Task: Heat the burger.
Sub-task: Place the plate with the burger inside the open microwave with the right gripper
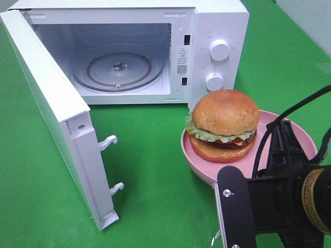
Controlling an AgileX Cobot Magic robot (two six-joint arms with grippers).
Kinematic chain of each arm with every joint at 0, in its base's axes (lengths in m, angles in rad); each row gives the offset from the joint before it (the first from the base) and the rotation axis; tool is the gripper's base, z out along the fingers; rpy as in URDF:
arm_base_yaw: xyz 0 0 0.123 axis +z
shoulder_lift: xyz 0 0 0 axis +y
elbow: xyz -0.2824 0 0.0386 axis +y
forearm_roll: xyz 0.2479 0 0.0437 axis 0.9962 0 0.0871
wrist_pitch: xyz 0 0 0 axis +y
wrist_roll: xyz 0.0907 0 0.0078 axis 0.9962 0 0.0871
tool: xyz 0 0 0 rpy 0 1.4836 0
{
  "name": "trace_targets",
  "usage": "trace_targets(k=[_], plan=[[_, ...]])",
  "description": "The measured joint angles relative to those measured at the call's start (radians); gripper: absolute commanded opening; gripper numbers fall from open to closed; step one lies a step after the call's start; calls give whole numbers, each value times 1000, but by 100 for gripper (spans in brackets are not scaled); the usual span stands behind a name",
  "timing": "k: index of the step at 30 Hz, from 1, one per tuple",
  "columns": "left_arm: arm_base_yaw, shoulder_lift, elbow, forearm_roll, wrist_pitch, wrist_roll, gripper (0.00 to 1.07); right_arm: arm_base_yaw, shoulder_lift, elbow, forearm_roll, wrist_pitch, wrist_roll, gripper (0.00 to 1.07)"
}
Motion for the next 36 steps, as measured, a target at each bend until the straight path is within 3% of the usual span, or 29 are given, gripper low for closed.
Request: trace_targets(k=[5,14,36], plan=[[0,0,0,0,0,0,92,0,0,0,-34,-32,-17,9],[0,0,0,0,0,0,92,-18,0,0,-60,-119,-124,0],[0,0,0,0,0,0,92,-248,0,0,22,-404,-530,0]])
